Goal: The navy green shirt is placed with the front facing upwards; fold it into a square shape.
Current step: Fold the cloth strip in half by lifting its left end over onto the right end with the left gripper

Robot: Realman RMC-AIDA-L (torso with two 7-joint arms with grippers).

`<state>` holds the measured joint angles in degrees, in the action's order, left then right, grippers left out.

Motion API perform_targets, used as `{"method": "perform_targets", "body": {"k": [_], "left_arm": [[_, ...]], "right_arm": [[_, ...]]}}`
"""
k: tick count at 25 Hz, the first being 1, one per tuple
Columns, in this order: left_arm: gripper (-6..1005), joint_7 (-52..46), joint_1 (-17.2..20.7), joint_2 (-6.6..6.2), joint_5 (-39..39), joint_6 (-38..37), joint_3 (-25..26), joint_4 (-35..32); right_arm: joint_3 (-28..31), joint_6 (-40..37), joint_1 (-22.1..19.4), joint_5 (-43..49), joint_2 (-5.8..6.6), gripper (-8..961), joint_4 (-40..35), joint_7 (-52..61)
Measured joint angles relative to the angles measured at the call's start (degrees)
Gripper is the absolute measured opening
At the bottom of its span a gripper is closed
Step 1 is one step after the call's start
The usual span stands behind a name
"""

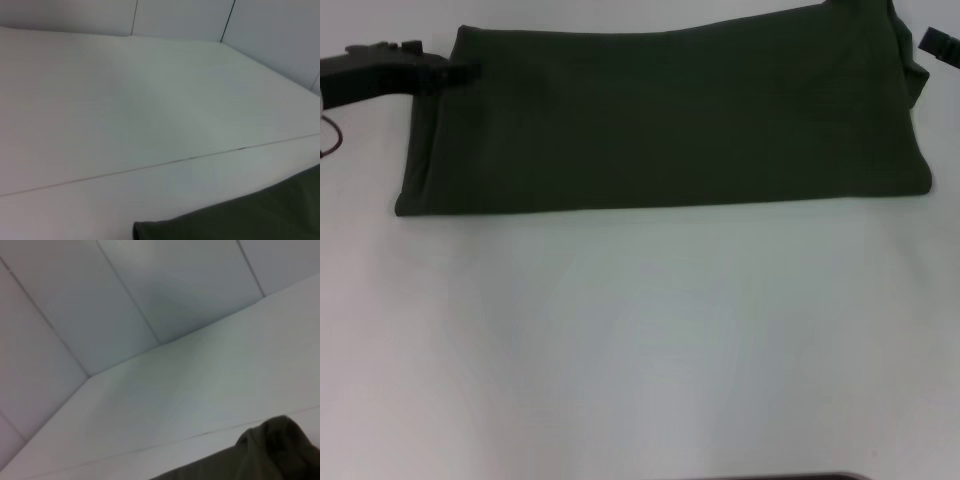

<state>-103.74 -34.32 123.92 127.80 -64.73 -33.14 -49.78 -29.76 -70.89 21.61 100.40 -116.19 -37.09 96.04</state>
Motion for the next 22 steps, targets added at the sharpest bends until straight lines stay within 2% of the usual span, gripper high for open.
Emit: {"method": "perform_targets", "body": {"k": [3, 7, 11, 14, 17, 22], "left_arm": [[952, 1.1, 1.7, -0.08, -1.3, -2.1, 0.0, -0.2], [952, 2.8, 3.6, -0.18, -3.0, -6.6, 0.0, -0.4], [952, 4.2, 4.5, -0.18, -4.1, -9.9, 0.0, -0.4], [952, 5.8, 5.6, -0.15, -4.6, -12.5, 0.1, -0.2], [952, 6.4, 6.1, -0.06, -5.0, -12.7, 0.0, 0.3], [952, 7.1, 6.3, -0.04, -5.5, -13.2, 0.3, 0.8]], "right_arm": [[0.0, -4.0, -1.4, 0.1, 1.45, 865, 0.0, 1.0], [-0.5, -7.8, -2.5, 1.8, 4.42, 865, 0.0, 6.8], [-0.6, -10.4, -1.8, 8.4, 7.68, 860, 0.0, 15.7], [-0.6, -11.0, -0.7, 13.3, 9.16, 859, -0.1, 22.2], [-0.3, -11.1, 0.8, 18.2, 9.91, 858, -0.1, 28.8], [-0.4, -11.1, 2.2, 22.8, 10.02, 854, 0.4, 32.9]]}}
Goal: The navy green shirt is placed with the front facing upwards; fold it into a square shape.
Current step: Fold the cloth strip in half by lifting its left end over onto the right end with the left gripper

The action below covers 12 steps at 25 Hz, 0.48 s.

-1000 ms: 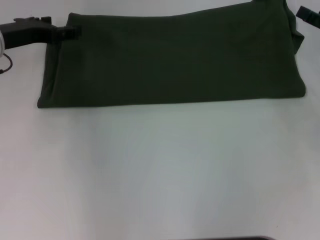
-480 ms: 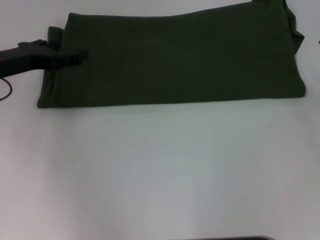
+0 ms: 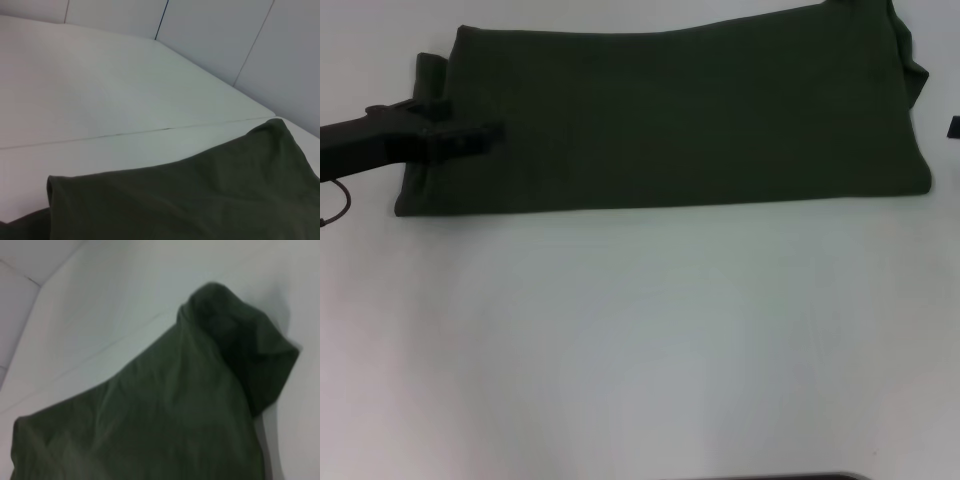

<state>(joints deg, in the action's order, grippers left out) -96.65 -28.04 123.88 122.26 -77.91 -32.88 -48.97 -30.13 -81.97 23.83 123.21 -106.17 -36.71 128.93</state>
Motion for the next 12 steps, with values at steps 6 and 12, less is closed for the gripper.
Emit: {"method": "perform_targets", "body": {"k": [6, 12], "left_arm": [[952, 0.5, 0.1, -0.11, -0.5, 0.3, 0.2, -0.1], [952, 1.4, 0.1, -0.13, -0.7, 0.5, 0.4, 0.0]], "right_arm": [[-0.1, 0.9, 0.3, 2.7, -1.26, 853, 0.4, 0.9], [-0.2, 1.6, 0.4, 3.2, -2.27, 852, 0.4, 0.8]]}}
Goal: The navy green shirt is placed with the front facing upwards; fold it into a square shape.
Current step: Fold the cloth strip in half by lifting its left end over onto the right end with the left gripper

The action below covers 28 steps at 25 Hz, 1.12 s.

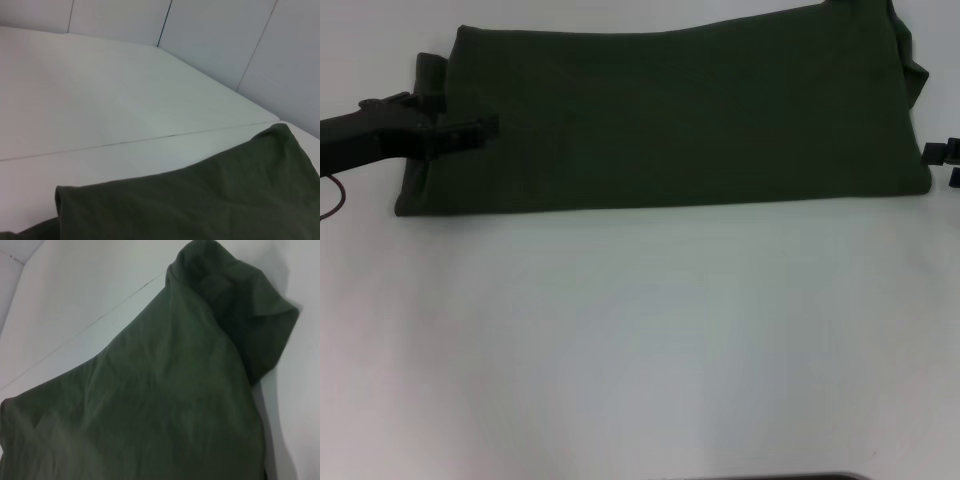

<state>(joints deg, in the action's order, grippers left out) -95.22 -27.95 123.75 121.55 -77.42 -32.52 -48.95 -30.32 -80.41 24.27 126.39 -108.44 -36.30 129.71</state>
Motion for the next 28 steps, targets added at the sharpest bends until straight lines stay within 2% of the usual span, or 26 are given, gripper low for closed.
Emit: {"method": "perform_targets", "body": {"k": [14, 28], "left_arm": [[952, 0.1, 0.0, 0.0, -0.5, 0.8, 0.1, 0.1], [951, 0.1, -0.2, -0.01, -0.5, 1.5, 0.1, 0.1]], "right_arm": [[-0.1, 6.4, 1.5, 0.1, -3.43, 843, 0.7, -1.4], [-0.2, 6.9, 2.0, 0.1, -3.79, 823, 1.5, -1.2]]}}
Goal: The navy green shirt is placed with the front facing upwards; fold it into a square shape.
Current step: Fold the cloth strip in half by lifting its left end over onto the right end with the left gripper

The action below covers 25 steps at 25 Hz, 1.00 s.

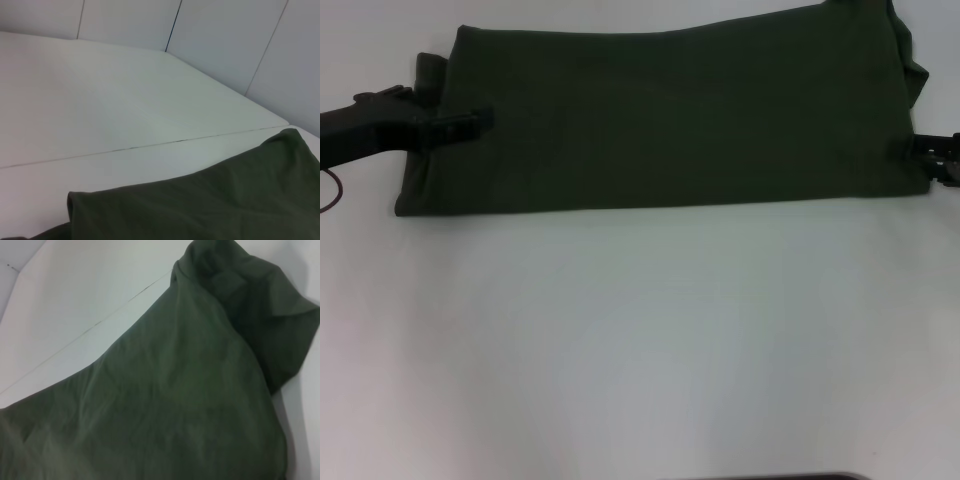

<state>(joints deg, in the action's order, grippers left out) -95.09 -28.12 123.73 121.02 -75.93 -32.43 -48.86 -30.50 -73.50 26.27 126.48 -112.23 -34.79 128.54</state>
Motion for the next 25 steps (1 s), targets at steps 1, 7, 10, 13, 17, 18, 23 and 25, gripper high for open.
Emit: {"method": "perform_targets", "body": {"k": [1, 7, 10, 13, 17, 18, 23, 25], "left_arm": [[951, 0.0, 0.0, -0.04, 0.0, 0.0, 0.0, 0.0], [951, 0.0, 0.2, -0.14, 0.0, 0.0, 0.0, 0.0], [951, 0.0, 0.2, -0.15, 0.0, 0.0, 0.0, 0.0], [951, 0.0, 0.3, -0.18, 0.0, 0.0, 0.0, 0.0], [951, 0.0, 0.3, -0.26, 0.0, 0.0, 0.0, 0.0], [951, 0.0, 0.3, -0.29, 0.0, 0.0, 0.0, 0.0], [951, -0.3, 0.3, -0.39, 0.2, 0.0, 0.0, 0.0], [951, -0.4, 0.5, -0.4, 0.5, 0.0, 0.0, 0.0]], "right_arm": [[0.0, 0.1, 0.0, 0.0, 0.0, 822, 0.1, 0.0], [0.0, 1.9, 0.0, 0.0, 0.04, 745, 1.3, -0.6], [0.0, 1.8, 0.2, 0.0, 0.05, 557, 1.6, -0.9], [-0.1, 1.4, 0.2, 0.0, 0.16, 411, 1.5, -1.1], [-0.1, 1.3, 0.2, 0.0, 0.25, 243, 1.6, -1.4], [-0.1, 1.4, 0.2, 0.0, 0.26, 204, 1.6, -1.4], [-0.1, 1.5, 0.2, 0.0, 0.34, 55, 1.6, -1.4], [0.1, 1.7, 0.0, 0.0, 0.38, 9, 1.5, -1.4]]}}
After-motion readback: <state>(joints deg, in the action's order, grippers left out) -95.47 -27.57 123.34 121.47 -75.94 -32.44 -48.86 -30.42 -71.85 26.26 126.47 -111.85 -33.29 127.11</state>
